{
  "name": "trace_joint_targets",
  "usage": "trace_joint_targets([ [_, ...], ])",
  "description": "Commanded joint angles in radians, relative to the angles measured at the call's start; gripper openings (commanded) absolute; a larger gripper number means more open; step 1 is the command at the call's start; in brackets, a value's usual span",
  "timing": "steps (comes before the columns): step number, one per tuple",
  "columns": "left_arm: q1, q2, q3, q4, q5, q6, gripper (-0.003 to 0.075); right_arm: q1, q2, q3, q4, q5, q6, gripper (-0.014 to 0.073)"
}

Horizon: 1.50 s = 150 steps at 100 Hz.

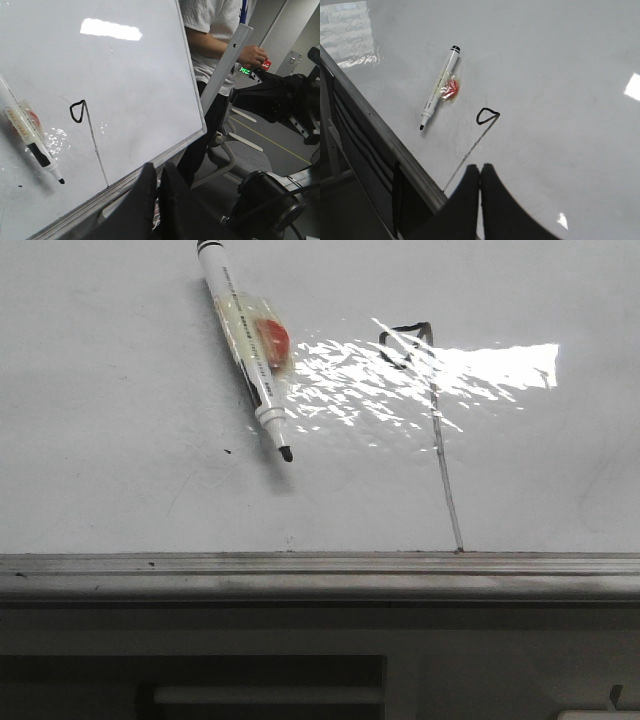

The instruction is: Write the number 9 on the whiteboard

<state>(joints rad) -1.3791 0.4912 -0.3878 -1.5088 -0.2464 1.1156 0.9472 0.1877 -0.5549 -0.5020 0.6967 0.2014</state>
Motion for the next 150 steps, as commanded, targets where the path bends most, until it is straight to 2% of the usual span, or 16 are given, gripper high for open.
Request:
trace_joint_targets([
  [1,-0.007,0.003,-0.028,0.012,0.005,-0.001,-0.0020,-0.005,0.011,-0.024,-0.038,-0.068,0.003,-0.0041],
  [12,-0.007,-0.007,-0.023,-0.001,-0.111,-0.001,-0.0020,-0.005,0.011,-0.024,-0.038,-0.068,0.003,-0.0041],
  [21,-0.007,-0.008,0.007,0.015,-0.237,0.057,-0.0020,-0.005,0.011,-0.024,-0.041,-0.068,0.003,-0.0041],
  [31,0.008,-0.008,0.088,0.198,-0.330,0.045,-0.0020,-0.005,0.011,-0.024,-0.041,-0.068,0.003,-0.0041],
  [39,0.045,-0.010,0.161,0.406,-0.358,-0.041,-0.0020,-0.005,0.011,-0.024,-0.041,-0.068,0.003,-0.0041],
  [64,0.300,-0.012,0.274,0.738,-0.362,-0.311,-0.0020,-0.005,0.011,-0.024,-0.041,-0.068,0.003,-0.0041],
  [83,0.515,-0.065,0.322,0.918,-0.353,-0.465,-0.0020,-0.005,0.011,-0.024,-0.041,-0.068,0.003,-0.0041],
  [112,0.875,-0.324,0.385,1.091,-0.165,-0.499,-0.0020,-0.005,0.011,-0.024,-0.041,-0.068,0.003,-0.0041],
  [121,0.980,-0.393,0.408,1.173,-0.097,-0.610,-0.0020,-0.005,0.011,-0.024,-0.041,-0.068,0.003,-0.0041],
  [136,1.114,-0.450,0.408,1.307,0.128,-0.831,-0.0020,-0.005,0.011,-0.024,-0.041,-0.068,0.003,-0.0041],
  [150,1.196,-0.452,0.408,1.326,0.303,-0.908,-0.0020,-0.005,0.011,-0.024,-0.041,-0.068,0.003,-0.0041],
])
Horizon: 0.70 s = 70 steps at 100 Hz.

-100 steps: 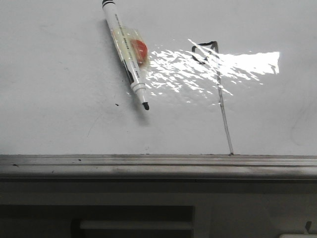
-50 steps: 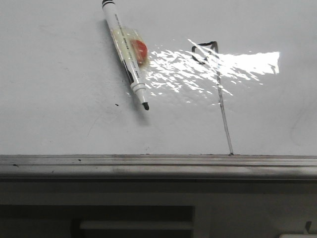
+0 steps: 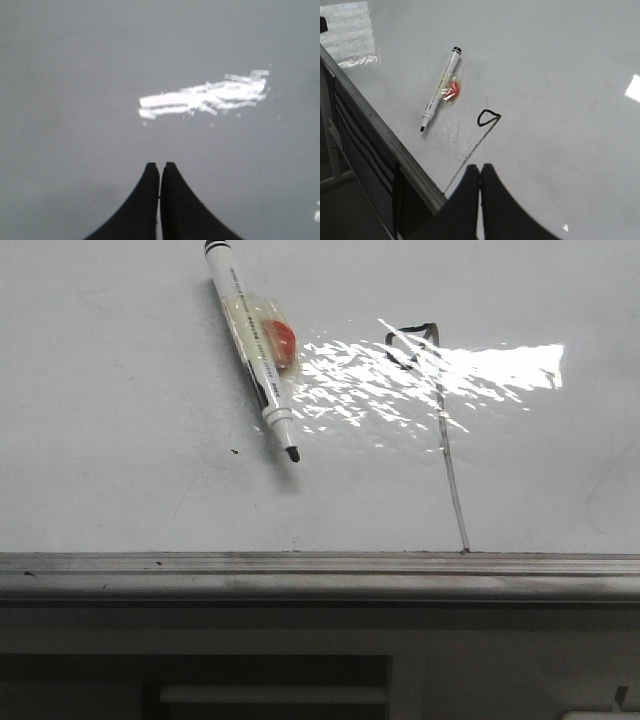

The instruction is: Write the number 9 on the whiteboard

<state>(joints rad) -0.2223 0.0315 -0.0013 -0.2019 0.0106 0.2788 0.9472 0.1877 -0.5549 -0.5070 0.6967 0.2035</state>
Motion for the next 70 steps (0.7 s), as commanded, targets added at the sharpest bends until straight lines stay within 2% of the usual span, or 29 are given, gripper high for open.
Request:
trace_joint_targets([
  [1,0.042,0.008,0.021,0.019,0.053,-0.076,-0.0020,-0.005,0.011,-0.024,-0.036,-0.068,0.000,-0.0041],
  [31,0.133,0.008,0.021,0.019,0.300,-0.369,-0.0020,-0.005,0.011,-0.024,-0.036,-0.068,0.000,-0.0041],
  [70,0.133,0.008,0.021,0.016,0.297,-0.378,-0.0020,-0.005,0.011,-0.024,-0.036,-0.068,0.000,-0.0041],
])
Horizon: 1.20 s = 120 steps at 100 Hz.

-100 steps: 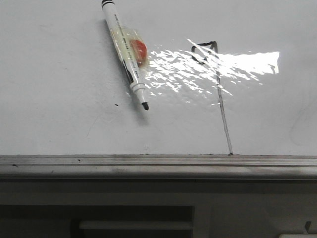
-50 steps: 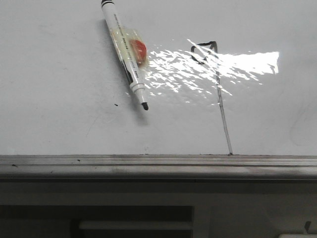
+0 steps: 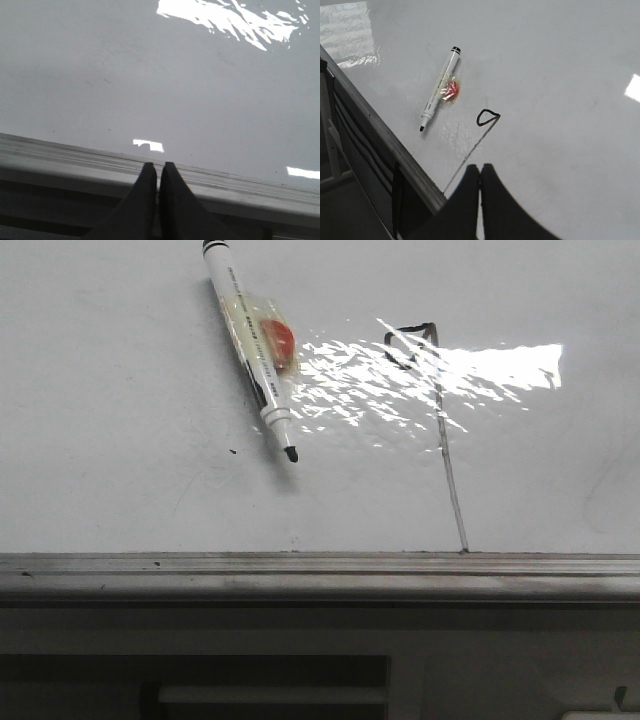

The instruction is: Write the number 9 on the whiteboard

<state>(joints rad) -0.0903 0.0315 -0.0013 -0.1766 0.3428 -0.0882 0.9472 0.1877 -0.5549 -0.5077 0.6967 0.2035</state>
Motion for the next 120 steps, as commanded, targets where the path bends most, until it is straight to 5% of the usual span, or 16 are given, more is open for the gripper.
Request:
trace_joint_targets([
  [1,0.001,0.008,0.021,-0.009,-0.035,-0.011,-0.0020,-0.005,0.011,-0.024,-0.035,-0.068,0.000,-0.0041],
  [55,0.001,0.008,0.021,-0.009,-0.035,-0.011,-0.0020,-0.005,0.009,-0.014,-0.035,-0.051,0.000,-0.0041],
  [69,0.001,0.008,0.021,-0.009,-0.035,-0.011,-0.0020,-0.044,0.003,0.060,-0.131,-0.008,0.000,-0.0041],
  [86,0.001,0.008,0.021,-0.009,-0.035,-0.011,-0.0020,-0.221,0.003,0.212,-0.159,-0.170,0.106,-0.0041],
  [120,0.001,0.008,0.021,-0.009,-0.035,-0.011,-0.0020,-0.686,0.003,0.512,0.118,-0.581,0.106,-0.0041],
])
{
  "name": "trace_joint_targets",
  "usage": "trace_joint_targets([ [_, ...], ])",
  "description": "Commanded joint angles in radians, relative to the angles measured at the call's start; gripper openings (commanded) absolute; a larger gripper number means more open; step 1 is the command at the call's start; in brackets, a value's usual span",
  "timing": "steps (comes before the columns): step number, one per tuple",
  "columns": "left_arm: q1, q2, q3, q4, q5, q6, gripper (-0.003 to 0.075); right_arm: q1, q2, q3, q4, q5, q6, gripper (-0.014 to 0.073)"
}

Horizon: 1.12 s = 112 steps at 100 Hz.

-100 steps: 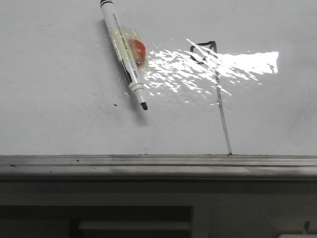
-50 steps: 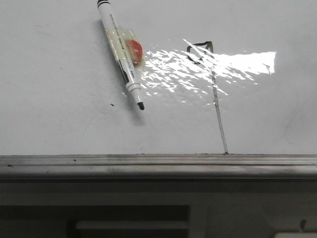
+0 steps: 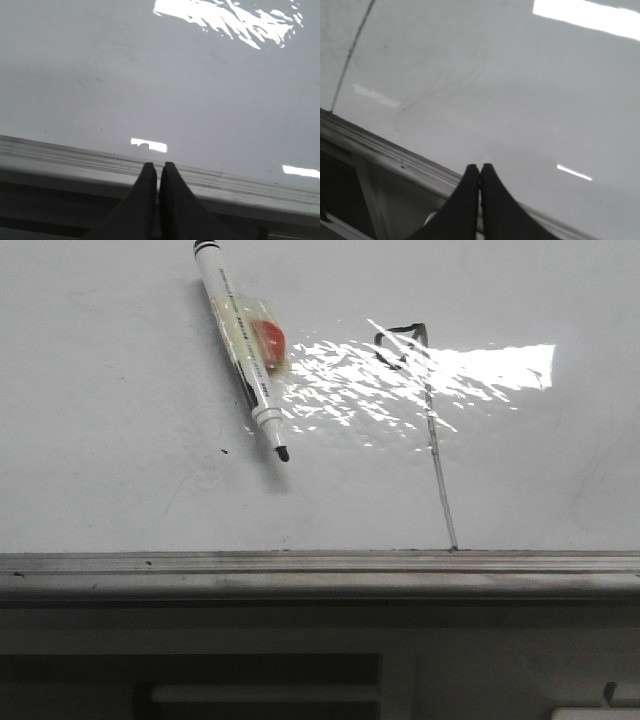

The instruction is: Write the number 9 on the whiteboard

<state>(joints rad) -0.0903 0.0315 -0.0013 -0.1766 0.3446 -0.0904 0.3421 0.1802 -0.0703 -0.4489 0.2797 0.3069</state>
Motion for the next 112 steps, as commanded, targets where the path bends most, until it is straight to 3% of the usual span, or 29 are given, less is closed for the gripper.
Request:
trace_joint_targets([
  [1,0.001,0.008,0.021,-0.009,-0.037,-0.009,-0.0020,-0.093,0.011,0.039,0.068,-0.177,0.003,-0.0041],
  [12,0.001,0.008,0.021,-0.009,-0.037,-0.009,-0.0020,-0.167,0.009,0.113,0.134,-0.252,0.003,-0.0041],
  [37,0.001,0.008,0.021,-0.009,-0.037,-0.009,-0.0020,-0.200,-0.083,0.109,0.134,-0.023,0.003,-0.0041],
  [51,0.001,0.008,0.021,-0.009,-0.037,-0.009,-0.0020,-0.200,-0.191,0.111,0.134,0.036,0.003,-0.0041],
  [112,0.001,0.008,0.021,-0.011,-0.037,-0.009,-0.0020,-0.200,-0.206,0.111,0.123,0.034,0.001,-0.0041],
])
